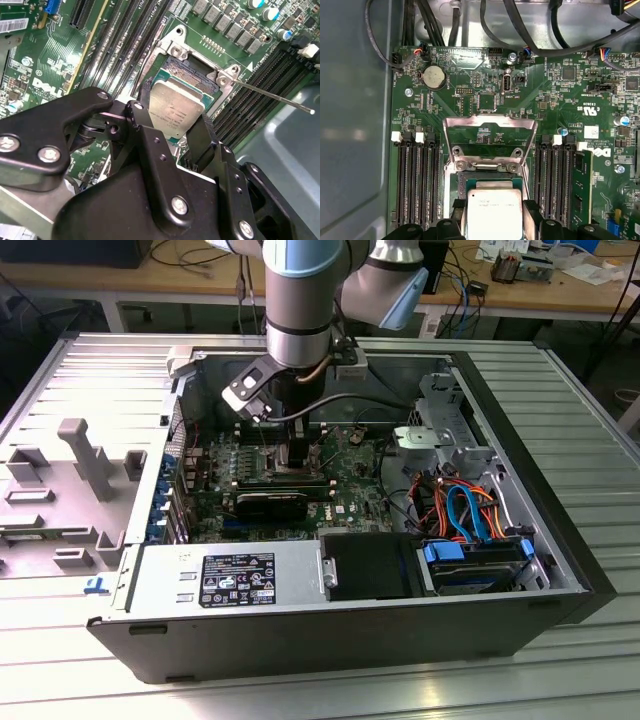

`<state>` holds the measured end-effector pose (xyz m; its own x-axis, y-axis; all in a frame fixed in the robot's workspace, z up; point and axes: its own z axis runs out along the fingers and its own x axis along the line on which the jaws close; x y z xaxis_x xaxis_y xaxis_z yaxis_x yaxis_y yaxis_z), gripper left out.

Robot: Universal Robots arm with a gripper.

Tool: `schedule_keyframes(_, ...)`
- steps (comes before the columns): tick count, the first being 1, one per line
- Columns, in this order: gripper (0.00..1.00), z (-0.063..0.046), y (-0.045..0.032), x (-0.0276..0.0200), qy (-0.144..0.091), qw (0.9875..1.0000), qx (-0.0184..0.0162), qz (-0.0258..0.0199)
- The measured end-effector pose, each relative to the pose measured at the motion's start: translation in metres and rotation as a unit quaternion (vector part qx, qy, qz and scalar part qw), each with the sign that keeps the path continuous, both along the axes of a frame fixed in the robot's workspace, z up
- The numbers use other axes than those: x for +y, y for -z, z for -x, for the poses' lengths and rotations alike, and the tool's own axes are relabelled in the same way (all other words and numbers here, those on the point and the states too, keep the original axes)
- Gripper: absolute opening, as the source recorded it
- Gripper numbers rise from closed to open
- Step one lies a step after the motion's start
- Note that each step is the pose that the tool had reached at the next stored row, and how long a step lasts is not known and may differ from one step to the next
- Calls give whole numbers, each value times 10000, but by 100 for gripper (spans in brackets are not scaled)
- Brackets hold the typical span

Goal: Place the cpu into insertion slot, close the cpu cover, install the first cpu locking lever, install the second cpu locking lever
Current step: 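Place the cpu into insertion slot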

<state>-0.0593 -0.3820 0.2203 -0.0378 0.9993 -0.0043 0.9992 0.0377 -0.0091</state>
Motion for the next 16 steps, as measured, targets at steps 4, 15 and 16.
schedule_keyframes(4, 54, 0, 43, 0, 4, 10000, 0, 0)
schedule_keyframes(15, 54, 16, 113, 35, 31, 10000, 0, 0)
schedule_keyframes(16, 54, 16, 116, 42, 32, 10000, 0, 1)
